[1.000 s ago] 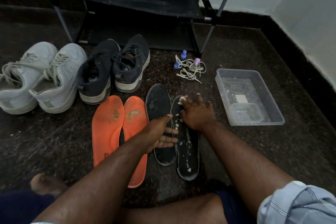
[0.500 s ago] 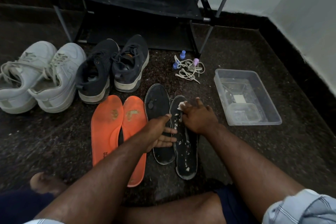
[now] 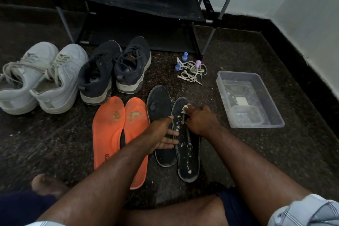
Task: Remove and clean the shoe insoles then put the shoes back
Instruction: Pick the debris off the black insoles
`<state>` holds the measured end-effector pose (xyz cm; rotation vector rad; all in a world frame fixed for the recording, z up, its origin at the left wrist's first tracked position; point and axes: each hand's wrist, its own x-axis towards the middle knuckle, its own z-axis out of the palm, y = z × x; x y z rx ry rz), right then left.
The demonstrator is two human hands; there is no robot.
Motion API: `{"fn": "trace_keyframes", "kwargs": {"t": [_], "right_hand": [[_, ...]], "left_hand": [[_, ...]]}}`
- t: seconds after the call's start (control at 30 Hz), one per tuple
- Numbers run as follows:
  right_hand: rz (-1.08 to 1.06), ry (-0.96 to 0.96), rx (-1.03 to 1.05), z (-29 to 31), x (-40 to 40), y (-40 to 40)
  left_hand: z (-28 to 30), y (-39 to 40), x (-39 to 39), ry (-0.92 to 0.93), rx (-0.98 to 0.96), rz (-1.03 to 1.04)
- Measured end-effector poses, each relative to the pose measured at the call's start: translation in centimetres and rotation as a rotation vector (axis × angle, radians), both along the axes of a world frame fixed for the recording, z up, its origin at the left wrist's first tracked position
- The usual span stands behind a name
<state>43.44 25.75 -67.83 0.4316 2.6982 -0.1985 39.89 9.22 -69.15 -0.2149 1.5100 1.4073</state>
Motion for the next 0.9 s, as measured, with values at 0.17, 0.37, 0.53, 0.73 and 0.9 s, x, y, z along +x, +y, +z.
{"fn": "trace_keyframes", "kwargs": {"t": [0.17, 0.37, 0.53, 0.73, 0.9], "right_hand": [[-0.012, -0.028, -0.036, -0.2, -0.7, 0.1], [0.031, 0.048, -0.028, -0.9, -1.2, 0.5], [0.024, 0.266, -0.051, 0.2, -0.6, 0.2], [-0.045, 0.287, -0.151, 2.7, -0.2, -3.0], [0.238, 0.228, -0.313, 3.5, -0.2, -9.8]], "left_hand": [[0.3, 0.0, -0.5, 0.055, -0.043, -0.048], [0.6, -0.7, -1.2, 0.091, -0.048, -0.044], [2.3, -1.6, -1.2, 0.216, -0.015, 0.000], [3.6, -7.2, -3.5, 0.741, -0.396, -0.051], [3.7, -12.4, -3.1, 0.829, -0.849, -0.659]]}}
